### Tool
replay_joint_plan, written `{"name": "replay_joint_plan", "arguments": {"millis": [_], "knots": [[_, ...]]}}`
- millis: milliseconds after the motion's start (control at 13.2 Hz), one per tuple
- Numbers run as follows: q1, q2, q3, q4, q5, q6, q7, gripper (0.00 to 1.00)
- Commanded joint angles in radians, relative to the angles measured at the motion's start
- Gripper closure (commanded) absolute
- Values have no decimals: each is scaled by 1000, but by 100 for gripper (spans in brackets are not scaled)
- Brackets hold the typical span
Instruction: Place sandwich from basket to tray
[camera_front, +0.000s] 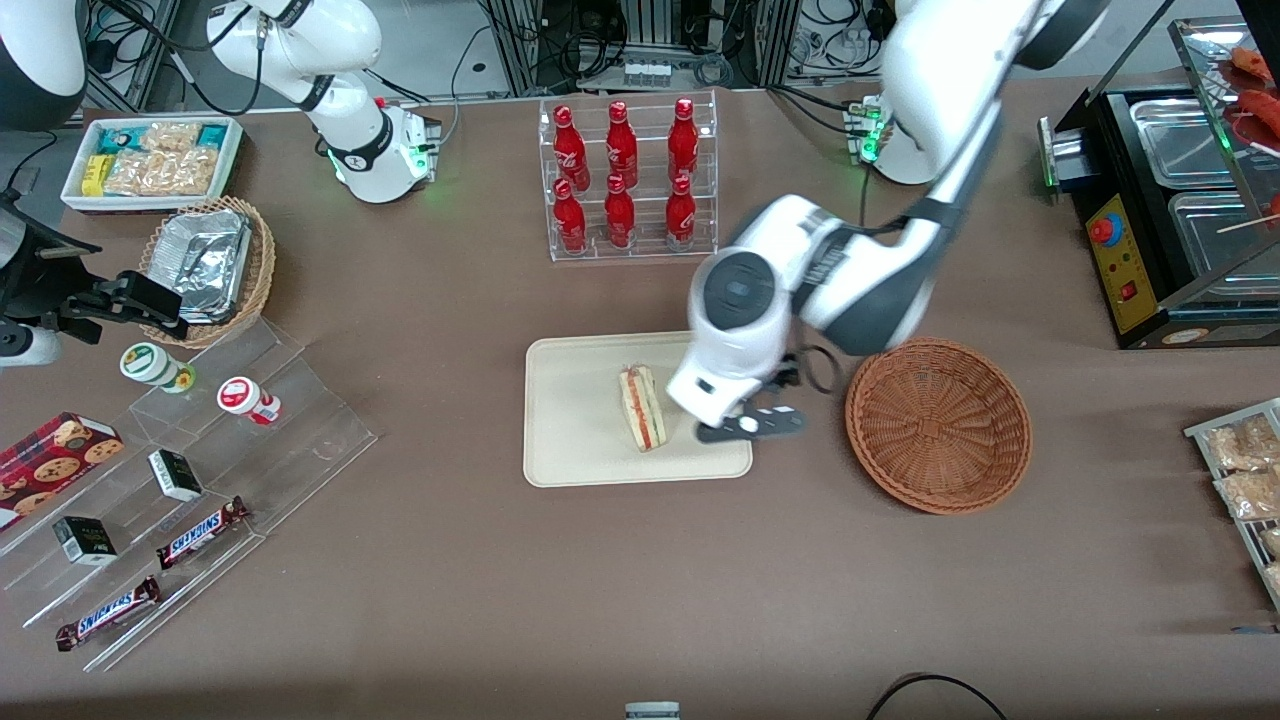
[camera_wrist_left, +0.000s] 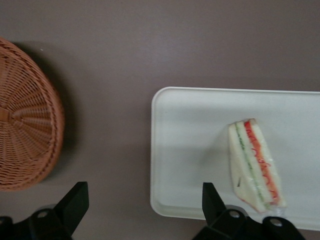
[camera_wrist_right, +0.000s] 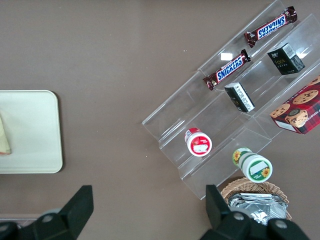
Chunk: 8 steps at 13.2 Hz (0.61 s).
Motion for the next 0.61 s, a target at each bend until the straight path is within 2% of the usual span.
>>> {"name": "replay_joint_plan", "arguments": {"millis": [0, 76, 529], "knots": [[122, -166, -4, -173, -70, -2, 175, 0], [170, -192, -4, -190, -93, -8, 233, 0], [372, -334, -2, -255, -120, -140, 559, 0]]}}
